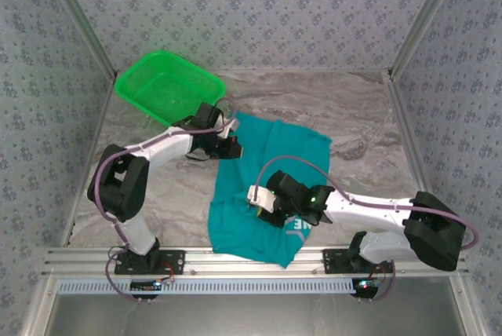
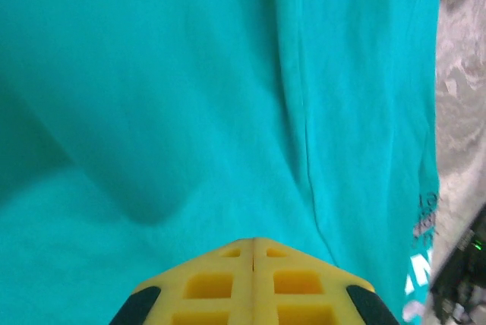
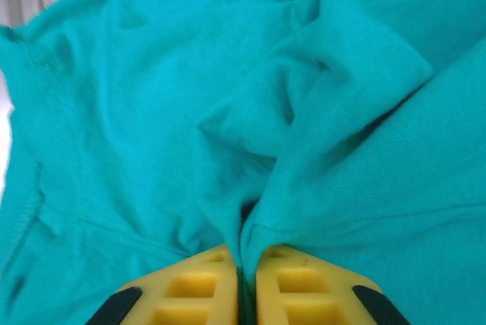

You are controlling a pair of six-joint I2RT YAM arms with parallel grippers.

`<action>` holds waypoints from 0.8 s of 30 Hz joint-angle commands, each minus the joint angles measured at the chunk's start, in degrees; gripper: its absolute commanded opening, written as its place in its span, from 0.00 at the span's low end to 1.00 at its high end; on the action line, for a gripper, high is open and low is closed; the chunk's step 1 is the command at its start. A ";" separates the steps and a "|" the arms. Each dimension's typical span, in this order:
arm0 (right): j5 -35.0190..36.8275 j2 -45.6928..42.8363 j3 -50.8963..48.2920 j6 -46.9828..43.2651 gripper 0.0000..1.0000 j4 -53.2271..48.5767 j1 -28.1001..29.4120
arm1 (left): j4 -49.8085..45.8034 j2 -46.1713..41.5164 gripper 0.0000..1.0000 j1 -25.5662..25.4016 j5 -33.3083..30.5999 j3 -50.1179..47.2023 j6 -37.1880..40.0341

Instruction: Fold the inside-out t-shirt

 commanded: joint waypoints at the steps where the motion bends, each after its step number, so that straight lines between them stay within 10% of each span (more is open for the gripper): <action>1: 3.33 -1.21 -0.06 -5.74 0.29 -0.59 0.02 | 1.06 -1.16 0.00 -0.92 9.17 -4.11 -7.24; 8: -1.72 -5.38 4.46 -4.37 0.36 -2.15 -4.74 | -0.59 -3.51 0.00 -1.00 9.98 -8.09 -8.62; 19: -3.51 3.80 8.09 6.24 0.42 -3.05 -12.56 | -3.16 -17.38 0.46 -1.85 1.93 -14.34 -5.76; 24: -9.25 9.86 9.71 12.46 0.06 -1.80 -14.75 | -0.69 -22.32 0.54 -6.12 2.31 -19.56 -6.79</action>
